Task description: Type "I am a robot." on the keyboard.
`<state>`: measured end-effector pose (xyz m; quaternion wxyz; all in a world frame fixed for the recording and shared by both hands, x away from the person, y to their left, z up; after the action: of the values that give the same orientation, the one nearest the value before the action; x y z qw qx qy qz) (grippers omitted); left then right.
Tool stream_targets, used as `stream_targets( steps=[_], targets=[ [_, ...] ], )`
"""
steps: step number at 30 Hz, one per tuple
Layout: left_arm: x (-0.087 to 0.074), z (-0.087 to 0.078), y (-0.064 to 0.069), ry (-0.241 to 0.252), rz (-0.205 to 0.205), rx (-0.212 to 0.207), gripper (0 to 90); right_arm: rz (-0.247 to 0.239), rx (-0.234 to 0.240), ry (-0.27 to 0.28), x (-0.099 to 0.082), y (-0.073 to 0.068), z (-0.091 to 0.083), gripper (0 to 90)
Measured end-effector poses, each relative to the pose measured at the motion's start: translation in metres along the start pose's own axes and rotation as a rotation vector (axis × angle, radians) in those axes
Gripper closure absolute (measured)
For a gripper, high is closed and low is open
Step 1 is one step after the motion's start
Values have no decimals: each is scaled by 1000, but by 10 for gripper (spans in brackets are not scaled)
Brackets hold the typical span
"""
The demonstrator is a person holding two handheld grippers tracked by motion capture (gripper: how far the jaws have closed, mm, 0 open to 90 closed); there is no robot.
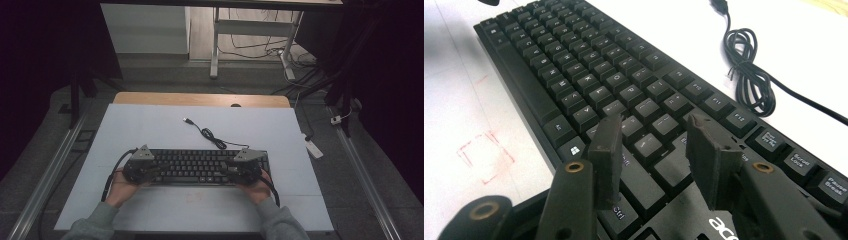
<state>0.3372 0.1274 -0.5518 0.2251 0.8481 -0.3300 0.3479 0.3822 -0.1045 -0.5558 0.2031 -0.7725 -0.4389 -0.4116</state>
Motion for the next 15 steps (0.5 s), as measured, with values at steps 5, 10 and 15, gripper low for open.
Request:
stream_targets(
  steps=[5,10,15],
  targets=[
    [-5,10,9,-32,21,-27,888,-5,1,-4,0,-1,1,583],
    [-8,18,14,-61,38,-34,887,-7,1,-8,-1,-1,2,580],
    [-11,23,14,-72,35,-30,887,-9,0,-11,-1,-1,3,578]
  ],
)
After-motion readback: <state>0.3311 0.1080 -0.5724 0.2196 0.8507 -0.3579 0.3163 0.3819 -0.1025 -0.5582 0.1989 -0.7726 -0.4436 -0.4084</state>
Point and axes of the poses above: each handheld gripper's, and its own axes: z roughly forward along the jaws, x roughly out of its top, y roughly to its right, the point moved 9 cm from there along z, roughly forward along the jaws, and after that the axes turned 3 degrees about -z, right-handed, at the moved point
